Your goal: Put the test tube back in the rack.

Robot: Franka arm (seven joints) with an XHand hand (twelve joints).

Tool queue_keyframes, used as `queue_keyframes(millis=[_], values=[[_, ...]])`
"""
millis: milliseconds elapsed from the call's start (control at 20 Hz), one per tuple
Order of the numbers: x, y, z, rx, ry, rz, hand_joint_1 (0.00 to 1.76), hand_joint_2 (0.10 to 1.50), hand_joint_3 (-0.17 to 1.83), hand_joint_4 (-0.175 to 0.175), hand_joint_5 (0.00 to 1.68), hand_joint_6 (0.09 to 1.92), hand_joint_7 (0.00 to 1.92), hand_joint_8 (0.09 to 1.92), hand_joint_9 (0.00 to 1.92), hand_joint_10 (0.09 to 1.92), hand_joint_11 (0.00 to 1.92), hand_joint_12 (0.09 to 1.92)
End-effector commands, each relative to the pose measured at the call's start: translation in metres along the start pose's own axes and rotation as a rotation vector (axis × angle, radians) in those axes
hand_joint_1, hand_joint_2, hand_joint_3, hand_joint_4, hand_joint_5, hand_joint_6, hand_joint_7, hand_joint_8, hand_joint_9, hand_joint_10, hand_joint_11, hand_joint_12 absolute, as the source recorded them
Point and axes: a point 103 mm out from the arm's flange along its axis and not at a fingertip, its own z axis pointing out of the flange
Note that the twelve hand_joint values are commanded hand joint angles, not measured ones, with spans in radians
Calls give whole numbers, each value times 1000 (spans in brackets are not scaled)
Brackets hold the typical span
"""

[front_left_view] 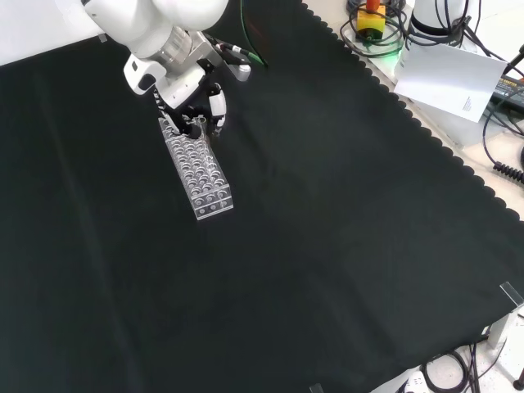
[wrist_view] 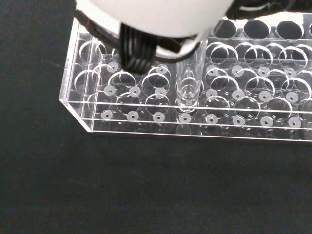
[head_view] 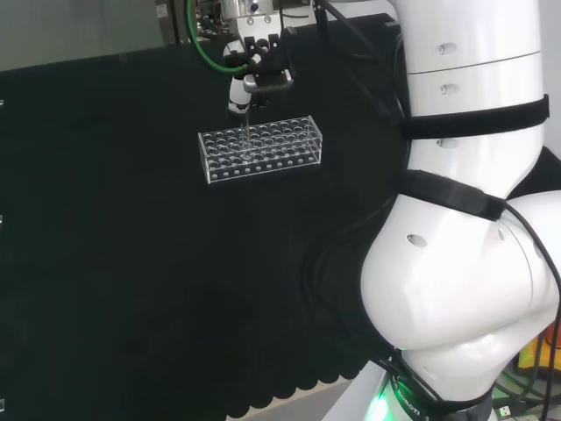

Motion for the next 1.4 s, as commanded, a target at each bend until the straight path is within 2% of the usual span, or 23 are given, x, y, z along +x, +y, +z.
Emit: queue_keyframes(millis=[50,500,1300,1400], values=[[0,3,3,9,1,6,1225,615,668,-175,1392,446,1856,440,1702,320,1036,1047],[-2,17,20,16,5,1,1225,615,668,-175,1392,447,1856,441,1702,321,1037,1047],[4,15,34,-1,17,-15,1224,616,666,-175,1391,448,1853,443,1697,321,1039,1046],[4,16,35,22,33,-6,1224,616,666,-175,1391,448,1852,442,1697,321,1039,1045]])
